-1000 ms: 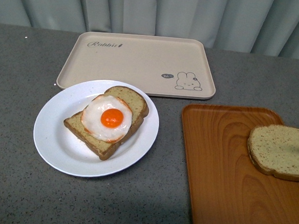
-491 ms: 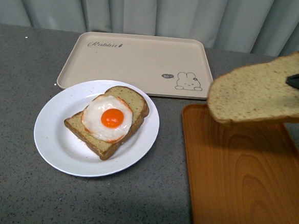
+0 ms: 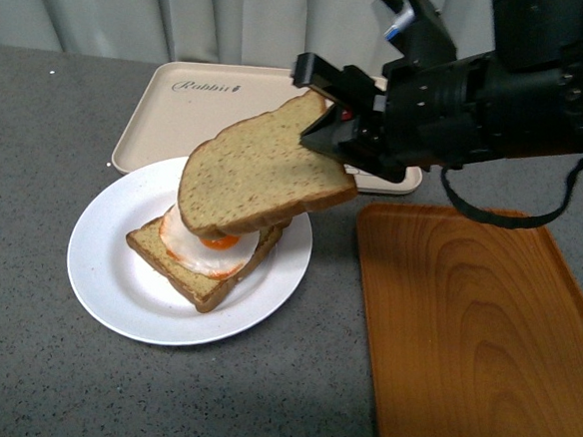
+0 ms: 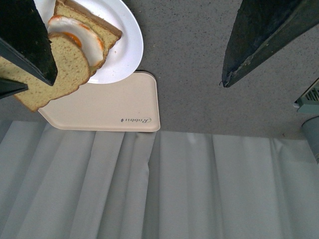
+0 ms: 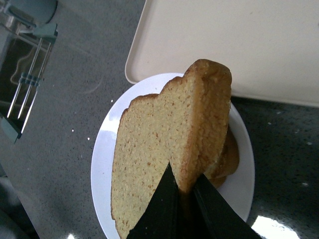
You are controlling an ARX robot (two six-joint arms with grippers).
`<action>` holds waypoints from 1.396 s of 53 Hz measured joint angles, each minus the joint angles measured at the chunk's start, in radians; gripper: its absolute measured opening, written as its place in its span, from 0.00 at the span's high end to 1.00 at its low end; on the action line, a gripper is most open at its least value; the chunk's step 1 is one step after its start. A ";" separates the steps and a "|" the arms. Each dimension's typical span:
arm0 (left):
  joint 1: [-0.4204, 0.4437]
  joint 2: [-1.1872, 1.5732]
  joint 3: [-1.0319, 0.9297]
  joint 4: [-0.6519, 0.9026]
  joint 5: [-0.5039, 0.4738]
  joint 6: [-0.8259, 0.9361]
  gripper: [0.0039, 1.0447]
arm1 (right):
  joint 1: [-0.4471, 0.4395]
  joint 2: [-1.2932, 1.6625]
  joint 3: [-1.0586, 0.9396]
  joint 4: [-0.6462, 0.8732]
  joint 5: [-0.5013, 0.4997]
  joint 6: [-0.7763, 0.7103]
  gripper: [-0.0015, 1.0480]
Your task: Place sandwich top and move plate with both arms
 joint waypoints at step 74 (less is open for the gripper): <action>0.000 -0.002 0.000 0.000 0.000 0.000 0.06 | -0.238 -0.238 -0.616 0.809 0.649 -0.321 0.30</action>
